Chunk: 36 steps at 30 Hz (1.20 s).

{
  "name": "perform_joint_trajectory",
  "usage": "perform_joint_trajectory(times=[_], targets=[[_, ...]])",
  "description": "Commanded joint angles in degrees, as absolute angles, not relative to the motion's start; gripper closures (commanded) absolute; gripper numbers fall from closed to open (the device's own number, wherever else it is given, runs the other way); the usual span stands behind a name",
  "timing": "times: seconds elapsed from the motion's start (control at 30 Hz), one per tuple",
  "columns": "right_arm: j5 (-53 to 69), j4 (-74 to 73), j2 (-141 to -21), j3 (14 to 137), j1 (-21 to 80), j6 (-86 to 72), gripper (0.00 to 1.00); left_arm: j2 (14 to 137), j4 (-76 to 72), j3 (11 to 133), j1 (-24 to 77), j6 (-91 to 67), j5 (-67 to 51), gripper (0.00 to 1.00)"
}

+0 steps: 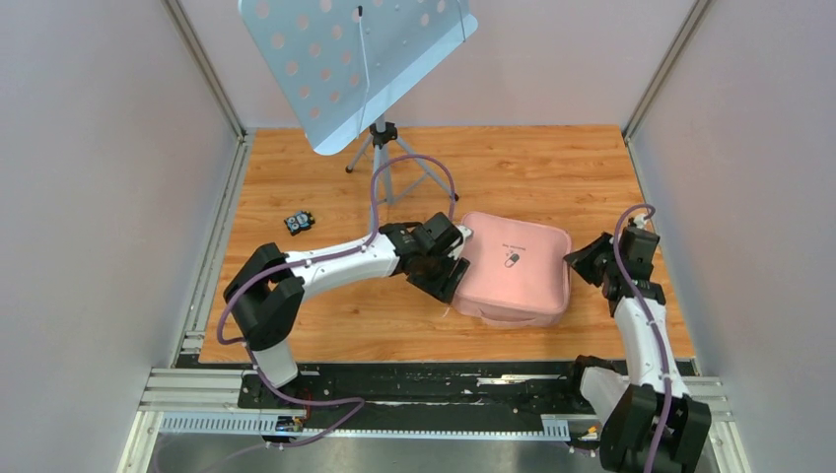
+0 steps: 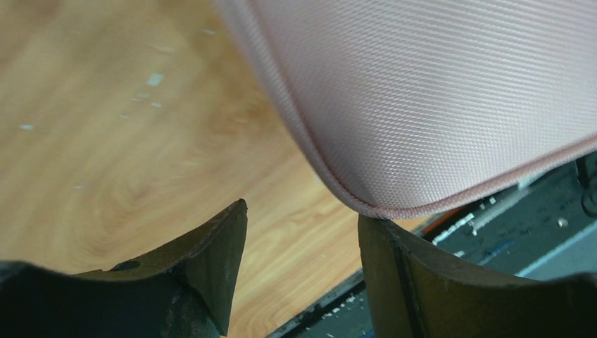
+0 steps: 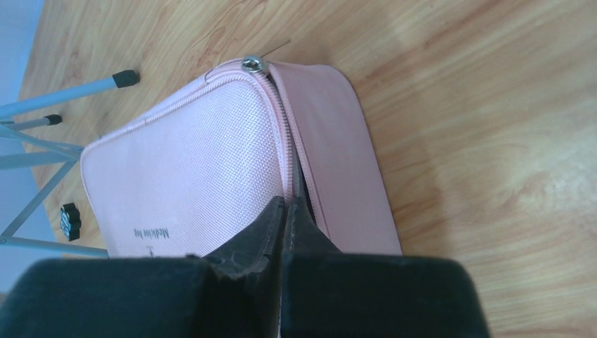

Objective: Organize the medicine kit
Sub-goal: Adjust the medicine box at the center of the board.

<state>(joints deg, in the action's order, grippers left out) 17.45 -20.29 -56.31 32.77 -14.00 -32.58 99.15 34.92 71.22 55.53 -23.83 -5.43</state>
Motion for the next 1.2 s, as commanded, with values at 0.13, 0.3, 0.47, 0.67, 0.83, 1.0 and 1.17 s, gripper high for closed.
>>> perform_joint_trajectory(times=[0.13,0.3,0.47,0.67,0.83,1.0,1.17], targets=[[26.20,-26.98,-42.13,23.83,-12.04,-41.59,1.00,107.36,30.79,85.25,47.12,-21.75,2.08,0.31],[24.43,-33.65,-33.75,23.84,-10.38,-44.36,0.81,110.70,34.53,92.15,45.80,-20.37,2.09,0.30],[15.74,-35.39,-32.91,29.64,-10.42,-43.70,0.44,103.80,33.38,85.08,45.98,-23.44,-0.88,0.30],[11.73,-29.30,-45.75,39.47,-10.37,-41.29,0.43,96.82,32.08,76.03,49.16,-27.77,-1.60,0.30],[9.23,-25.38,-58.17,46.54,-10.44,-38.03,0.43,96.61,30.73,73.16,50.68,-29.61,-2.27,0.30],[8.66,-21.76,-69.65,50.09,-10.78,-35.77,0.42,99.72,29.15,73.18,50.80,-29.83,-2.90,0.29],[14.05,-20.06,-80.24,52.36,-11.68,-35.03,0.40,102.73,29.50,75.79,50.78,-28.95,-2.21,0.29]])
